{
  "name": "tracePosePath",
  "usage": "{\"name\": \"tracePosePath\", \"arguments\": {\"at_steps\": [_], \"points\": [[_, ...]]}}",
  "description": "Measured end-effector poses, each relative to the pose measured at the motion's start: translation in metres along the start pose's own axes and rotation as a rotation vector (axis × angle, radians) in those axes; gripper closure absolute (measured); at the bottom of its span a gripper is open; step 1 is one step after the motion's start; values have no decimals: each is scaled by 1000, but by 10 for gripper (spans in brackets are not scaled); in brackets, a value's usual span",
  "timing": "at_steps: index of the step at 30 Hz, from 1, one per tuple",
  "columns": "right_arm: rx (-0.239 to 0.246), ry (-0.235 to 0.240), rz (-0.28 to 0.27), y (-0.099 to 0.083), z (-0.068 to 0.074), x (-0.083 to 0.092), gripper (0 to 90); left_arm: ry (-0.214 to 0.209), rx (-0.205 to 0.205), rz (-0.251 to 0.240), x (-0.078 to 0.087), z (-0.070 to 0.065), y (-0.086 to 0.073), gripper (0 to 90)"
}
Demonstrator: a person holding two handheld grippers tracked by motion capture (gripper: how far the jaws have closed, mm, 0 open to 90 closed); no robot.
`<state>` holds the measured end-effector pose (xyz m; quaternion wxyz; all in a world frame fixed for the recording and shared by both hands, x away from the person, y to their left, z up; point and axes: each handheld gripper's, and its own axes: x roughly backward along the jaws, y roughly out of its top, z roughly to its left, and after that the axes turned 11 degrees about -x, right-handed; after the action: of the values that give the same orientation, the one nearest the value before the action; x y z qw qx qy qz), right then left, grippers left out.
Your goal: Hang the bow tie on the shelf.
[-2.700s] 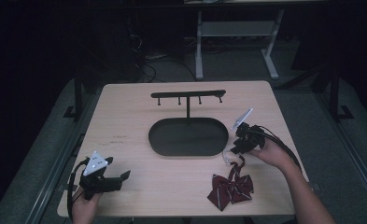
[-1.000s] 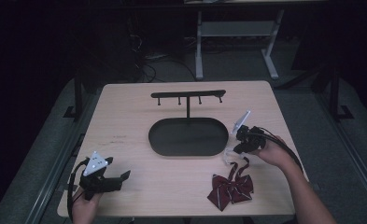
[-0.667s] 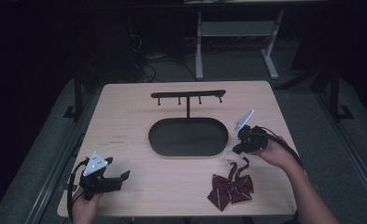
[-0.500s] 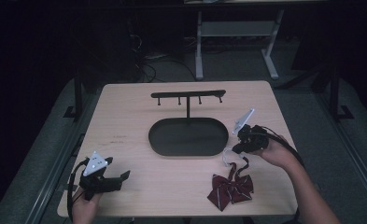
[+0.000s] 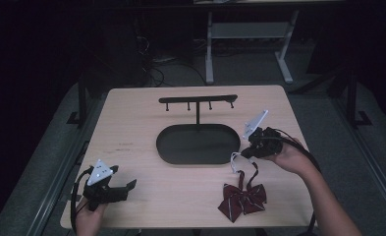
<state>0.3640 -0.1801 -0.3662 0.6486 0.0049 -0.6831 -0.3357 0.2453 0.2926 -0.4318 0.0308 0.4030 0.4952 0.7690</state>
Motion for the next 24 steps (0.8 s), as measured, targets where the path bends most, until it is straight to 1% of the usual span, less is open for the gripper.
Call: {"name": "tracePosePath", "arguments": {"at_steps": [7,8,10,11,14,24], "points": [[34,0,-18,12,7,11,883,0,3,-1,0,0,0,161],[34,0,-18,12,7,11,883,-1,-4,5,1,0,0,161],[43,-3,-18,15,8,13,883,0,0,1,0,0,0,161],[40,1,-21,17,9,14,883,0,2,-2,0,0,0,161],[55,1,-30,21,11,18,883,-1,2,-1,0,0,0,161],[76,6,-53,34,15,28,883,1,2,-2,0,0,0,161]]}}
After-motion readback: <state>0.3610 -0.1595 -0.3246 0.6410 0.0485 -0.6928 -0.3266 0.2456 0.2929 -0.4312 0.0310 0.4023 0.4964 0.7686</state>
